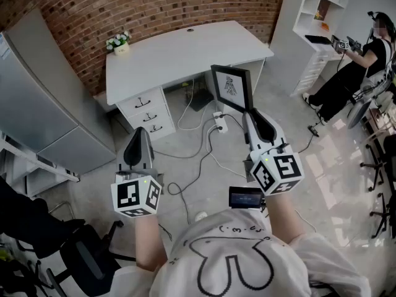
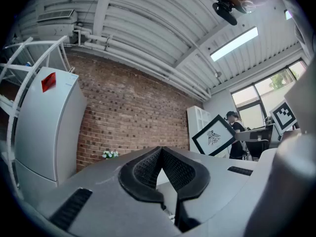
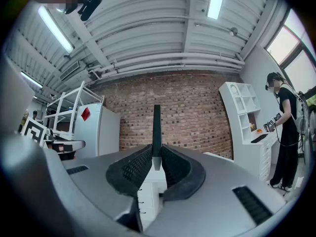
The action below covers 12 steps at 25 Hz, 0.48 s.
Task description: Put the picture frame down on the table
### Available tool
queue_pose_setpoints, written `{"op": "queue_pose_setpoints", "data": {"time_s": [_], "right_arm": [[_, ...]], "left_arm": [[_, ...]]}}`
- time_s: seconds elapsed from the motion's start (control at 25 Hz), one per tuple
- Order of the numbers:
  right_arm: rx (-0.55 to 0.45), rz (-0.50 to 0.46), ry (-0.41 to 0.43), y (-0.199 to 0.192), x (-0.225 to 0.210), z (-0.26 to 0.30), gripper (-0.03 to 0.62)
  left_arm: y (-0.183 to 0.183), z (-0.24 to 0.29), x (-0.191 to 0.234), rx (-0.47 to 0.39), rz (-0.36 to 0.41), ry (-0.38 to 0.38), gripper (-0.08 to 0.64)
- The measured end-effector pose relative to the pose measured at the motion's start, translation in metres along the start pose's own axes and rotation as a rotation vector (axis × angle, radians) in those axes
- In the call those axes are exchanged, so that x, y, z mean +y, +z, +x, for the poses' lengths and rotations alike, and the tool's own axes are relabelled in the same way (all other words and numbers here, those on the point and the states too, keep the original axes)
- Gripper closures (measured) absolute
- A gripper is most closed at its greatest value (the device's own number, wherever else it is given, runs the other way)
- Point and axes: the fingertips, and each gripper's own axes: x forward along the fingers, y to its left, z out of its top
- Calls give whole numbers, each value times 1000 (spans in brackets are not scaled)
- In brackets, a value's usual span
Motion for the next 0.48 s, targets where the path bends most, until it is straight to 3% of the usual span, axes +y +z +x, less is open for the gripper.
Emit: {"op": "queue_pose_setpoints", "data": {"time_s": [0.48], "right_arm": [[10,-4,5,-5,46,28,531]], "left_arm": [[-5,-2,46,1,-14,-15,548]]}}
